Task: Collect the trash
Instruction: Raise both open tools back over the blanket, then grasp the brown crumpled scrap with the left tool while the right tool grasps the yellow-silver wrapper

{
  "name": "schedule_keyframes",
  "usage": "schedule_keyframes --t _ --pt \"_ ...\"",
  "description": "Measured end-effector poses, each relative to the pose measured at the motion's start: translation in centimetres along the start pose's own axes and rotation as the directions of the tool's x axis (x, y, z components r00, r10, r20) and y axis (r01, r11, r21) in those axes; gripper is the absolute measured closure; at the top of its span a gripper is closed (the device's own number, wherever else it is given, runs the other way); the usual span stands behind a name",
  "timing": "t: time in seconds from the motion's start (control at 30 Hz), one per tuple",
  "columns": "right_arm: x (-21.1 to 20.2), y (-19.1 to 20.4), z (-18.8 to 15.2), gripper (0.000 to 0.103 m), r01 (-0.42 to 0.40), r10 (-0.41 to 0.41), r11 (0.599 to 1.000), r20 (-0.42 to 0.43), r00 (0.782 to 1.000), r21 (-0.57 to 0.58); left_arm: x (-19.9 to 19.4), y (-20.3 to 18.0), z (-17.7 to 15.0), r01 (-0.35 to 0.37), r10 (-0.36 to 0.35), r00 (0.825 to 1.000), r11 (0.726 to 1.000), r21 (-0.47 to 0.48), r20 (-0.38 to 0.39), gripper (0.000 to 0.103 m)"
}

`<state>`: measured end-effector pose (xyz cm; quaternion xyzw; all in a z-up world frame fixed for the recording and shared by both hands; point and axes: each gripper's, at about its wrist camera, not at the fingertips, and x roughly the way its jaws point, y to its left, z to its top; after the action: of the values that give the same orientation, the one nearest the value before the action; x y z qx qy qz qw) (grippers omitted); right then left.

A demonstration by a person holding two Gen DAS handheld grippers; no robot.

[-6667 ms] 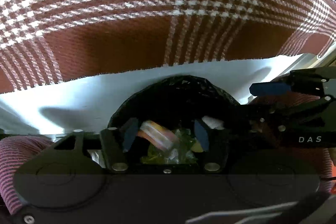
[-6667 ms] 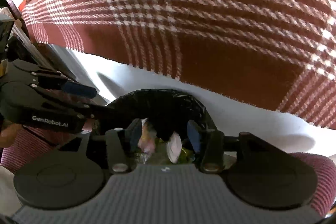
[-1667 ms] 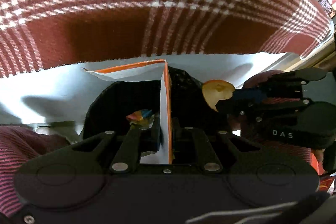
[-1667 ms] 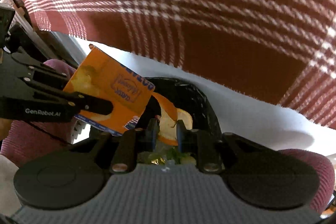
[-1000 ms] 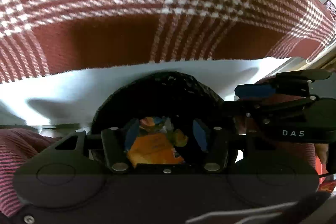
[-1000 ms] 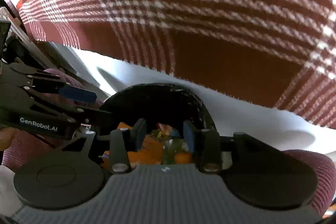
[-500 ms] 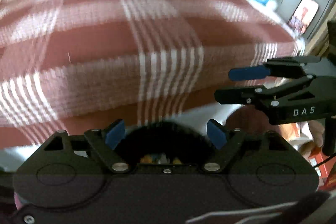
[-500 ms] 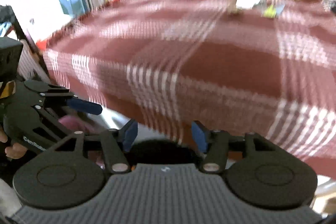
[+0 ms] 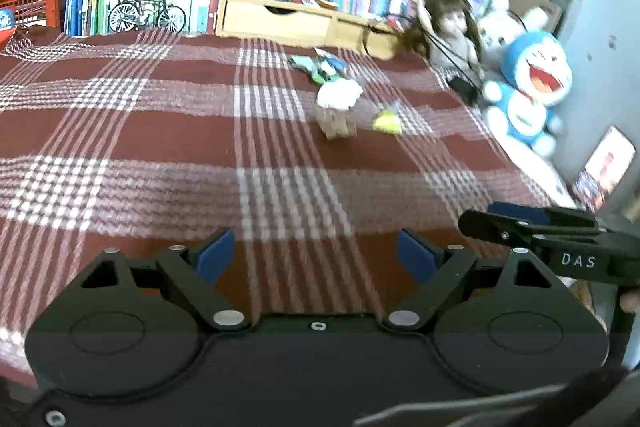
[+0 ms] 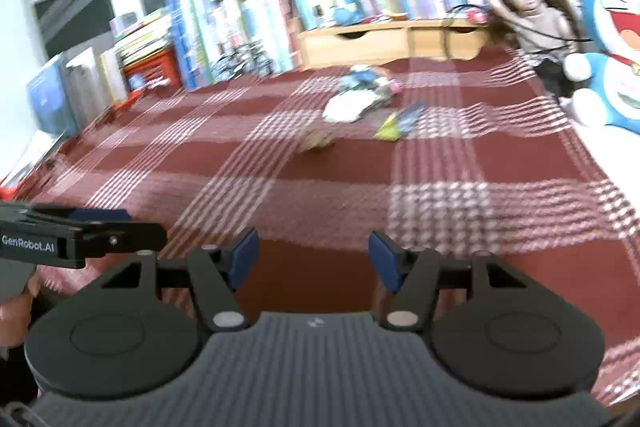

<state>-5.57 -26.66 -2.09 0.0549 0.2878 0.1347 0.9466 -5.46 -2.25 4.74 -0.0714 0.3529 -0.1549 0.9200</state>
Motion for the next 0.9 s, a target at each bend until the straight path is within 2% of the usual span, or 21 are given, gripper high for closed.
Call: schedule_keyframes --t 0.2,0.33,0.67,0.83,0.87,0.9 --pt "2.3 -1.8 3.1 0.029 0.072 -0.072 0.997 0.032 0.997 0.003 4.1 -1.1 3.6 -0.028 0.029 0.998 0.999 -0.018 0.048 0.016" --pt "4.3 -2.4 5.1 0.03 0.101 -0.101 0.995 0.043 0.994 0.002 6.8 -2.4 5.7 -0.049 0.047 0.996 0.999 0.022 0.078 0.016" --pt "11.1 -4.4 7.8 0.03 0.167 -0.168 0.985 0.015 0.986 0.054 14.7 -3.9 7.8 -0.119 0.112 0.991 0.989 0.092 0.078 0.018" --pt "13.4 -5.6 8.4 0.032 0.171 -0.169 0.982 -0.025 0.985 0.085 17.0 -3.6 8.1 -0.106 0.1 0.992 0.991 0.086 0.071 0.027" --pt "13.9 -5.7 8.5 0.032 0.174 -0.172 0.982 -0.031 0.985 0.078 17.4 -3.7 8.1 -0.103 0.097 0.993 0.99 0.093 0.071 0.031" --pt "14.3 -5.7 8.6 0.034 0.178 -0.176 0.982 -0.038 0.984 0.068 17.7 -3.7 8.0 -0.1 0.093 0.993 0.99 0.102 0.07 0.039"
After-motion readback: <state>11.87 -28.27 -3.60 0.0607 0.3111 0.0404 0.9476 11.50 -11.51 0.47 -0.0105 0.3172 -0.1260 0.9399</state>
